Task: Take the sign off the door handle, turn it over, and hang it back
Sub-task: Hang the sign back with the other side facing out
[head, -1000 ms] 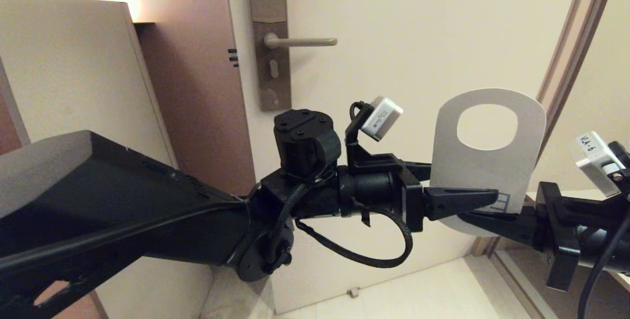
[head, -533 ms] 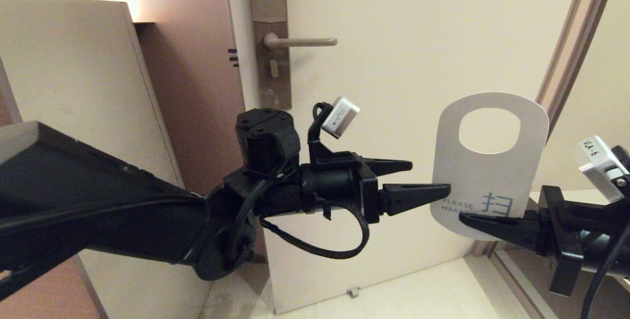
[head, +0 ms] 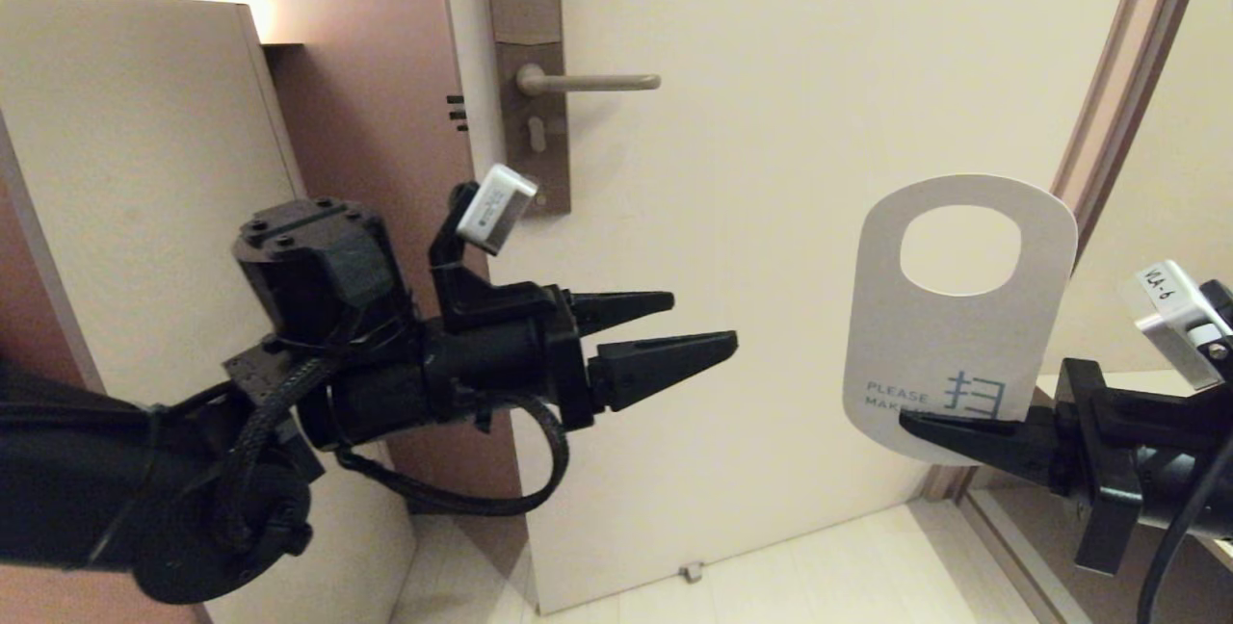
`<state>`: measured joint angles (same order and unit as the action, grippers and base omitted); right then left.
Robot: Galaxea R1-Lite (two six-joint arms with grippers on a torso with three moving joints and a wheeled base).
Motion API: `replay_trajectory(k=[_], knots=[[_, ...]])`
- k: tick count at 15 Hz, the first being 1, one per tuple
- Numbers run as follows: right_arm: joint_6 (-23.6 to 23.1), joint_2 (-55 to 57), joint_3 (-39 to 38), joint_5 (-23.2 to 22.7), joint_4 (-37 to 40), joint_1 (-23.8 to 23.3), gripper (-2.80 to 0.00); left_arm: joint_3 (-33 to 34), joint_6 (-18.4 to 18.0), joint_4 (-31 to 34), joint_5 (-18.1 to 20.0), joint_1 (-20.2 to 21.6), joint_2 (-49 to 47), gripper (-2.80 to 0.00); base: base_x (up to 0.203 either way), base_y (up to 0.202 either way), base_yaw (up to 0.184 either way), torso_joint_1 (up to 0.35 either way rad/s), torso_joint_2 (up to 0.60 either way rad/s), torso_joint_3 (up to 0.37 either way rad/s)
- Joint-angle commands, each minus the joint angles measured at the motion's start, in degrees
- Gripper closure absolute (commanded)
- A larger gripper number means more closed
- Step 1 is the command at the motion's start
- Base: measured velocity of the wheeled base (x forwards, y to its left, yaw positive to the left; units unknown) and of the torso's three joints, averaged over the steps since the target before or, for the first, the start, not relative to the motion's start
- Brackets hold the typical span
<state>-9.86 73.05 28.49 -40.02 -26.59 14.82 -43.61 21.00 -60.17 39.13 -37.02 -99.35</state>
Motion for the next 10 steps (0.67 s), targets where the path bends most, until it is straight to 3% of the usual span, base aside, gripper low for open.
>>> replay_trajectory(k=[1, 4, 5, 10], knots=[[-0.2, 0.0, -0.2, -0.2, -0.1, 0.0, 0.0, 4.6, -0.6, -0.1, 0.0, 2.8, 6.5, -2.8, 0.0, 0.0, 0.0, 0.0, 0.0, 0.0], [-0.2, -0.2, 0.1, -0.1, -0.1, 0.0, 0.0, 10.0, -2.6, 0.3, -0.1, 8.1, 11.7, -2.8, 0.0, 0.0, 0.0, 0.0, 0.0, 0.0], [-0.2, -0.3, 0.1, -0.1, -0.2, 0.0, 0.0, 11.7, -3.1, 0.4, -0.1, 9.4, 13.1, 0.0, 0.0, 0.0, 0.0, 0.0, 0.0, 0.0], [-0.2, -0.4, 0.0, -0.1, -0.2, -0.1, 0.0, 18.1, -7.0, 1.7, -0.2, 15.6, 18.8, 0.0, 0.0, 0.0, 0.0, 0.0, 0.0, 0.0]])
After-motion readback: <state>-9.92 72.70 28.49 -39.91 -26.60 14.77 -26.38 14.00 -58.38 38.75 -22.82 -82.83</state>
